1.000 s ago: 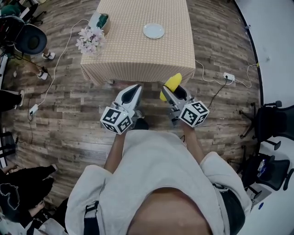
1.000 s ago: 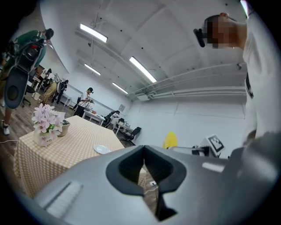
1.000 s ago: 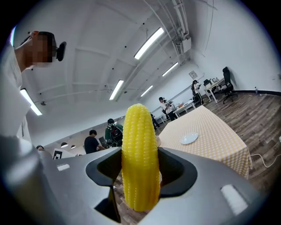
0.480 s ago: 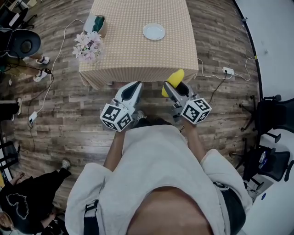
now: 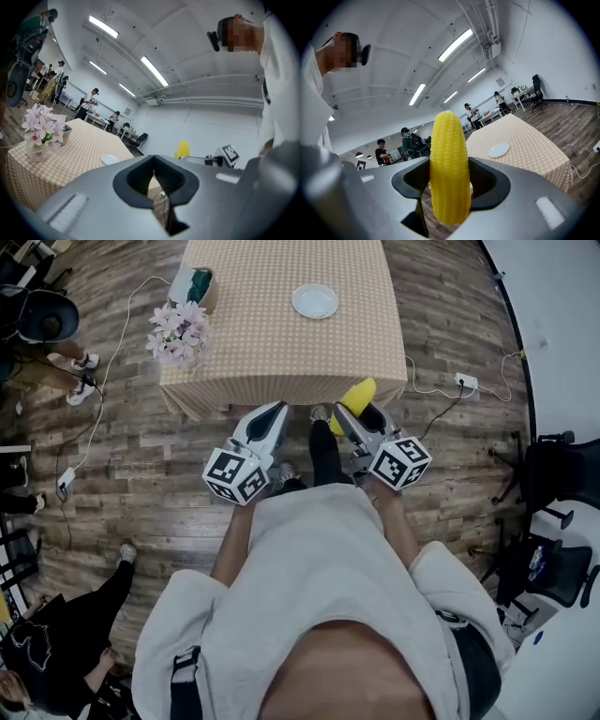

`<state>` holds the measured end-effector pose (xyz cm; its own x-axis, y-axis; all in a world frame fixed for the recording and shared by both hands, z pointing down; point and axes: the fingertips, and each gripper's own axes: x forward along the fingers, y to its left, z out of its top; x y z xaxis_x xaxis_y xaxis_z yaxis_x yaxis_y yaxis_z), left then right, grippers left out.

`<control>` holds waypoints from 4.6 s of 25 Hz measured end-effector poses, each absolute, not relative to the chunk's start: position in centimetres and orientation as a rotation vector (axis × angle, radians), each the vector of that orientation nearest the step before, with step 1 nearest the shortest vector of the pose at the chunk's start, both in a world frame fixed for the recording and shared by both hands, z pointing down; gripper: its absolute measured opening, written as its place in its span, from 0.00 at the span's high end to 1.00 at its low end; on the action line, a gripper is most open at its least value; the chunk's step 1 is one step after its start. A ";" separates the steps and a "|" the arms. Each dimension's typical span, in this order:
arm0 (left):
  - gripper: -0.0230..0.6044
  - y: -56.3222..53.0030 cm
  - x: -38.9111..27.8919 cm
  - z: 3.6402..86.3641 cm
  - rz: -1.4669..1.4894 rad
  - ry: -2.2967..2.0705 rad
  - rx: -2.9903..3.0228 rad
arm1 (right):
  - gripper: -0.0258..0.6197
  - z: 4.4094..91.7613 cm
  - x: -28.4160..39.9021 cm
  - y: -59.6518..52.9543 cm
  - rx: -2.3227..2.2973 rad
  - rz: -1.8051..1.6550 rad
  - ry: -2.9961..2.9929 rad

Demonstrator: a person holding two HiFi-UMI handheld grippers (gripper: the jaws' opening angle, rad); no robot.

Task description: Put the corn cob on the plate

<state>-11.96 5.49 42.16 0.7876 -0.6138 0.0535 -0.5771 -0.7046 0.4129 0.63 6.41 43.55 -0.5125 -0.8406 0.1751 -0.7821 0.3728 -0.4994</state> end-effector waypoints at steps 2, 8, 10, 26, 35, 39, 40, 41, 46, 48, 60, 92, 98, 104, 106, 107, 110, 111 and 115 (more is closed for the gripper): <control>0.95 4.8 -11.7 42.0 -0.127 -0.892 2.578 | 0.58 43.4 0.6 5.8 -1.487 -0.807 2.513; 0.95 2.2 -10.5 41.8 -0.122 -0.878 2.602 | 0.58 43.5 1.1 3.3 -1.474 -0.796 2.510; 0.95 0.9 -10.0 41.7 -0.121 -0.878 2.608 | 0.58 43.6 1.4 2.0 -1.470 -0.797 2.508; 0.95 -13.2 -3.9 41.8 -0.073 -0.958 2.557 | 0.58 44.2 6.6 -12.5 -1.369 -0.876 2.558; 0.95 -20.2 1.4 40.5 -0.063 -1.016 2.564 | 0.58 43.3 10.3 -19.6 -1.263 -0.879 2.594; 0.95 -22.5 3.5 40.4 -0.044 -1.037 2.566 | 0.58 43.1 11.7 -22.0 -1.219 -0.882 2.600; 0.95 -23.0 3.8 40.4 -0.041 -1.042 2.565 | 0.58 43.1 11.9 -22.5 -1.211 -0.883 2.603; 0.95 -23.4 4.0 40.3 -0.037 -1.048 2.564 | 0.58 43.2 12.1 -23.0 -1.205 -0.886 2.603; 0.95 -25.1 3.7 40.8 -0.024 -1.067 2.546 | 0.58 43.6 12.2 -24.8 -1.196 -0.907 2.596; 0.95 -25.8 3.3 40.9 -0.028 -1.061 2.550 | 0.58 43.8 11.9 -25.5 -1.207 -0.906 2.591; 0.95 -28.2 0.1 42.1 -0.028 -1.008 2.524 | 0.58 45.1 9.3 -27.4 -1.295 -0.945 2.569; 0.95 -23.9 -4.1 55.1 0.130 -0.949 2.248 | 0.58 59.4 6.5 -23.4 -1.418 -1.300 2.645; 0.95 -24.3 -4.6 55.1 0.122 -0.967 2.232 | 0.58 60.1 6.7 -25.9 -1.429 -1.258 2.707; 0.95 -24.7 -5.5 55.4 0.119 -0.988 2.214 | 0.58 61.1 7.1 -29.4 -1.471 -1.168 2.804; 0.95 -24.8 -5.8 55.5 0.117 -0.998 2.206 | 0.58 61.4 7.1 -30.5 -1.485 -1.127 2.859; 0.95 -24.8 -6.0 55.6 0.117 -1.003 2.202 | 0.58 61.5 7.1 -30.9 -1.494 -1.100 2.899; 0.95 -24.9 -6.2 55.7 0.115 -1.014 2.191 | 0.58 62.0 6.8 -31.9 -1.510 -0.999 3.041; 0.95 -25.0 -6.3 55.7 0.114 -1.017 2.188 | 0.58 62.1 6.6 -32.1 -1.506 -0.970 3.082; 0.95 -25.0 -6.4 55.7 0.107 -1.027 2.179 | 0.58 62.4 5.9 -32.7 -1.501 -0.848 3.231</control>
